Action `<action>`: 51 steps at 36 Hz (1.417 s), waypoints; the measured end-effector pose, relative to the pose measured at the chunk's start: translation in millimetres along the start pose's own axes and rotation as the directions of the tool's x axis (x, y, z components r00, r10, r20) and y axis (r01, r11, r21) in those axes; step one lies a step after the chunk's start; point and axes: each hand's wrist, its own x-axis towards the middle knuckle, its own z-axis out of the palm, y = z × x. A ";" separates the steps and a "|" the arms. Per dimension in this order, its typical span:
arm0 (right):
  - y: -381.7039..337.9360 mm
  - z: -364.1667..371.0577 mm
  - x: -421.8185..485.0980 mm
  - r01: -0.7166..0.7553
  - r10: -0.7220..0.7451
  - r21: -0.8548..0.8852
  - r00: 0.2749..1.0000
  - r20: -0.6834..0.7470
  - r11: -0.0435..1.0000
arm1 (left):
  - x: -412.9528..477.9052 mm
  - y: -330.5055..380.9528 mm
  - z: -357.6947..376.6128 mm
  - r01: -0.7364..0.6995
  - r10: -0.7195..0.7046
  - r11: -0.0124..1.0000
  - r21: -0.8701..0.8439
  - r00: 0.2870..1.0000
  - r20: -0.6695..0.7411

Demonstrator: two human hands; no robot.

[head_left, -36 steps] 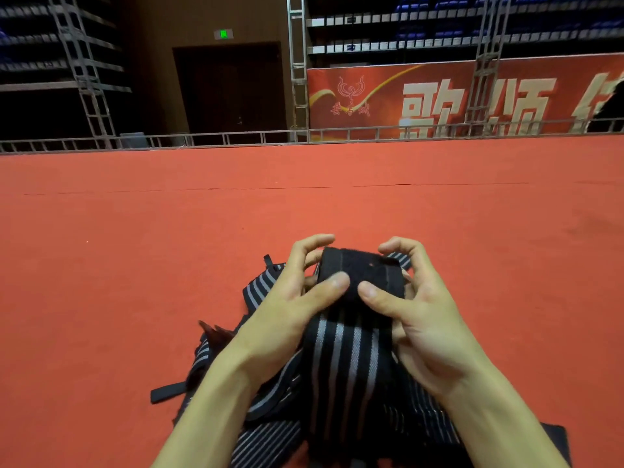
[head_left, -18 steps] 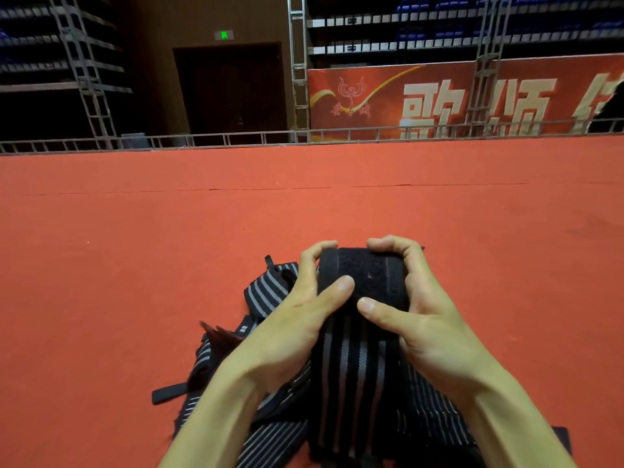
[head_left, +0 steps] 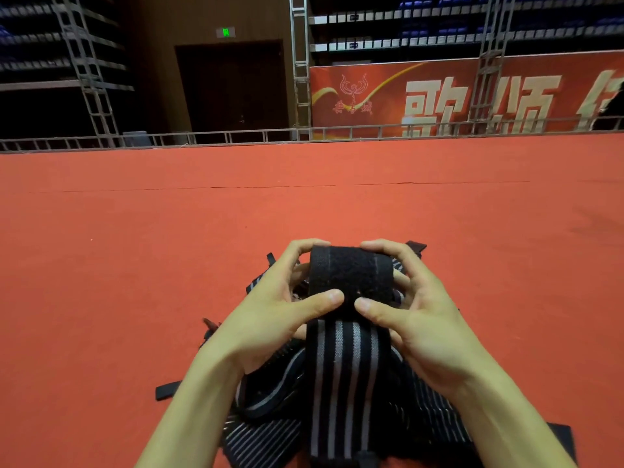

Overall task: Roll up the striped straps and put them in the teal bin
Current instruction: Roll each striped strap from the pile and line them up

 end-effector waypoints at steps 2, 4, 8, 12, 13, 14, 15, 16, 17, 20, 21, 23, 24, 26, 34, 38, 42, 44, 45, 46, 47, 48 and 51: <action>0.8 -0.1 0.2 0.020 -0.020 -0.030 1.000 -0.006 0.999 | -0.2 2.5 2.4 0.034 -0.034 0.999 -0.012 0.999 0.010; 1.6 0.8 0.3 0.038 -0.040 -0.074 0.999 -0.027 0.996 | 1.9 0.9 5.9 0.029 -0.029 1.000 -0.012 0.999 -0.025; 3.4 0.4 1.1 0.000 -0.005 -0.055 0.996 -0.085 0.999 | 4.6 -6.6 8.5 -0.115 0.118 0.992 0.046 0.991 -0.067; -1.5 -3.4 0.2 -0.176 0.177 0.100 0.984 -0.007 0.979 | 5.4 -7.9 5.1 -0.226 0.238 0.958 0.177 0.970 -0.046; -4.1 -3.3 -0.2 -0.220 0.220 0.124 0.975 0.019 0.968 | 5.7 -8.2 4.9 -0.244 0.257 0.947 0.209 0.966 -0.032; -6.6 -2.5 -0.6 -0.256 0.253 0.130 0.967 0.037 0.958 | 6.1 -8.4 5.4 -0.260 0.272 0.934 0.245 0.962 -0.017; -7.7 -2.0 -0.6 -0.281 0.278 0.124 0.960 0.039 0.952 | 6.3 -8.6 6.1 -0.270 0.283 0.918 0.290 0.959 -0.003; -7.9 -1.5 -0.1 -0.289 0.289 0.115 0.957 0.025 0.950 | 6.6 -8.8 7.2 -0.275 0.289 0.901 0.337 0.957 0.008; -7.2 -1.7 0.7 -0.279 0.281 0.111 0.960 0.002 0.954 | 6.7 -8.8 8.3 -0.277 0.291 0.887 0.370 0.956 0.019; -4.8 -3.5 3.0 -0.203 0.211 0.155 0.977 -0.032 0.967 | 5.8 -8.3 9.4 -0.246 0.248 0.907 0.343 0.968 0.039; -4.9 -4.8 3.0 -0.183 0.192 0.181 0.981 -0.030 0.966 | 5.3 -7.4 9.1 -0.216 0.211 0.927 0.308 0.976 0.051; -5.8 -7.7 2.9 -0.158 0.168 0.210 0.985 -0.030 0.965 | 4.4 -6.4 8.6 -0.147 0.137 0.961 0.235 0.989 0.059; -6.4 -8.9 2.7 -0.147 0.158 0.214 0.987 -0.036 0.966 | 4.0 -6.2 8.7 -0.115 0.110 0.973 0.198 0.993 0.038; -6.8 -10.2 2.5 -0.122 0.135 0.229 0.990 -0.045 0.966 | 3.8 -5.3 10.0 -0.056 0.061 0.990 0.132 0.997 -0.037; -4.5 -9.8 2.1 -0.031 0.035 0.143 0.999 -0.021 0.989 | 6.8 -8.0 8.0 0.120 -0.120 0.993 0.001 0.992 -0.039; -4.1 -10.2 1.7 -0.070 0.072 0.167 0.997 -0.006 0.983 | 5.5 -6.4 6.0 0.029 -0.029 1.000 -0.007 0.996 -0.083; -7.0 -9.3 0.0 -0.162 0.159 0.168 0.987 0.037 0.972 | 3.9 -6.3 6.0 -0.035 0.032 0.999 -0.024 0.993 -0.110; -6.8 -9.7 0.6 -0.147 0.151 0.148 0.989 -0.013 0.978 | 3.3 -7.6 7.5 -0.013 0.014 1.000 0.008 0.997 -0.081; -6.5 -9.6 0.7 -0.135 0.140 0.132 0.990 -0.026 0.982 | 3.2 -8.5 7.5 0.007 -0.005 0.999 0.032 0.998 -0.063; -5.9 -9.7 0.9 -0.122 0.127 0.118 0.991 -0.036 0.986 | 3.8 -10.3 7.0 0.033 -0.031 0.999 0.040 0.998 -0.053; -5.6 -9.9 0.7 -0.108 0.113 0.102 0.993 -0.042 0.989 | 4.4 -10.9 6.7 0.062 -0.061 0.998 0.022 0.997 -0.051; -5.0 -10.1 0.7 -0.096 0.100 0.085 0.994 -0.046 0.992 | 5.3 -11.2 6.0 0.093 -0.093 0.996 -0.013 0.994 -0.055; -4.4 -9.3 0.9 -0.068 0.070 0.056 0.997 -0.040 0.996 | 6.6 -9.2 4.6 0.168 -0.173 0.982 -0.087 0.983 -0.058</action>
